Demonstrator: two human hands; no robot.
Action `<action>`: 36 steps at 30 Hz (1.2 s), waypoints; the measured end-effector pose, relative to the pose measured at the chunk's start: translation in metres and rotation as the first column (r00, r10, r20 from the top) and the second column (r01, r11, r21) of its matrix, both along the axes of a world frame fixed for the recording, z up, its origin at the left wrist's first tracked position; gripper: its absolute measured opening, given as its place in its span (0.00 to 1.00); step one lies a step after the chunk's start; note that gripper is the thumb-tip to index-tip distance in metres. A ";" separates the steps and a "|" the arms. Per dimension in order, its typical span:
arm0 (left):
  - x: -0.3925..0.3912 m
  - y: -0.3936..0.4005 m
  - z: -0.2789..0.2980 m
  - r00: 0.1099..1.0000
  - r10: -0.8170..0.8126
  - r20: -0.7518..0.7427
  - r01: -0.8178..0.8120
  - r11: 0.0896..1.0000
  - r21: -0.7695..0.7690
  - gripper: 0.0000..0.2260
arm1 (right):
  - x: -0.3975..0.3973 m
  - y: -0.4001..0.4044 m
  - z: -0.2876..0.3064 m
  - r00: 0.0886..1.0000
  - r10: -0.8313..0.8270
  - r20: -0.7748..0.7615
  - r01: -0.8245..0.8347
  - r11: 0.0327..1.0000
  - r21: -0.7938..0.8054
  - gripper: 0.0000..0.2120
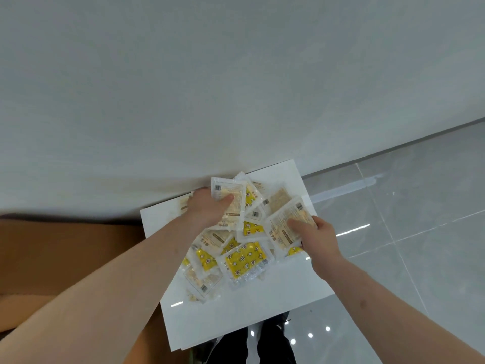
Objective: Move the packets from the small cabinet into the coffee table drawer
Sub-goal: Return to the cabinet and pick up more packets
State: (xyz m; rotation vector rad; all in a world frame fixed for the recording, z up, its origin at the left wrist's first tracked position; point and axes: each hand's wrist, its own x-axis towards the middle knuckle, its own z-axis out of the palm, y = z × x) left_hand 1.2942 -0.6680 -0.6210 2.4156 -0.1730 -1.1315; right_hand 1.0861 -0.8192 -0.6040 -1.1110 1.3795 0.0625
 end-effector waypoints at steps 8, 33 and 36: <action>0.000 -0.023 -0.013 0.991 0.129 -0.023 -0.122 0.973 0.197 0.28 | -0.022 -0.004 -0.019 1.000 -0.015 -0.005 0.015 0.998 0.065 0.17; -0.038 -0.016 0.021 0.917 0.397 0.033 -0.390 0.911 -0.135 0.07 | -0.031 0.003 -0.015 0.997 -0.053 0.060 0.056 0.997 -0.055 0.11; -0.050 0.008 0.046 0.940 0.319 0.121 -0.298 0.941 -0.162 0.08 | -0.047 0.006 -0.004 0.995 -0.074 0.071 0.078 0.995 -0.060 0.10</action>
